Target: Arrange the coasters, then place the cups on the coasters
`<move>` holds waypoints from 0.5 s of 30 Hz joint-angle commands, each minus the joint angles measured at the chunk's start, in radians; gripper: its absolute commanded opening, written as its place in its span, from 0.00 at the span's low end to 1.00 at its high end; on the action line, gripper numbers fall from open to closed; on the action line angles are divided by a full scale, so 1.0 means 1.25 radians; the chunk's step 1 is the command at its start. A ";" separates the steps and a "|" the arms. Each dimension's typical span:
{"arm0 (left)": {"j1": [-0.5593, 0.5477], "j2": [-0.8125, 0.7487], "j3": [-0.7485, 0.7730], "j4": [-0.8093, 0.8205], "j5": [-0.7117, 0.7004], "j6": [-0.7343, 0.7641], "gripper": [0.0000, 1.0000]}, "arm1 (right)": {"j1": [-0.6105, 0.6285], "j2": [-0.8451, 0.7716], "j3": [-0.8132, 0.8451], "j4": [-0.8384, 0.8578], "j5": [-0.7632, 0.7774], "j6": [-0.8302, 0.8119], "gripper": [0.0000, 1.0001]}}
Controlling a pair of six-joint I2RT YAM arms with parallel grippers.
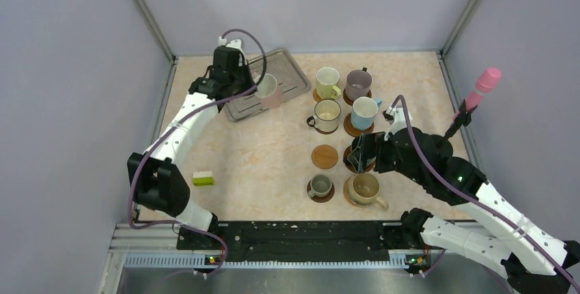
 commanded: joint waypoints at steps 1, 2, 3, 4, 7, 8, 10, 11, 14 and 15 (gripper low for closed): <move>-0.090 -0.100 -0.071 0.037 -0.032 -0.032 0.00 | 0.006 -0.016 -0.003 -0.002 0.025 0.008 0.99; -0.114 -0.114 -0.087 0.044 -0.035 -0.032 0.00 | 0.006 -0.017 -0.002 -0.003 0.026 0.008 0.99; -0.137 -0.130 -0.105 0.054 -0.034 -0.028 0.00 | 0.006 -0.019 -0.001 -0.005 0.028 0.008 0.99; -0.157 -0.143 -0.129 0.067 -0.027 -0.019 0.00 | 0.006 -0.020 -0.002 -0.007 0.029 0.009 0.99; -0.204 -0.184 -0.190 0.139 0.048 0.044 0.00 | 0.006 -0.030 -0.006 -0.012 0.033 0.013 0.99; -0.214 -0.190 -0.199 0.155 0.073 0.069 0.00 | 0.006 -0.034 -0.008 -0.012 0.034 0.015 0.99; -0.232 -0.189 -0.201 0.158 0.112 0.111 0.00 | 0.007 -0.044 -0.012 -0.012 0.037 0.017 0.99; -0.242 -0.184 -0.197 0.155 0.129 0.135 0.00 | 0.006 -0.047 -0.013 -0.012 0.040 0.018 0.99; -0.296 -0.167 -0.187 0.152 0.151 0.226 0.00 | 0.006 -0.054 -0.012 -0.010 0.045 0.020 0.99; -0.310 -0.160 -0.183 0.152 0.155 0.248 0.00 | 0.006 -0.055 -0.012 -0.009 0.045 0.021 0.99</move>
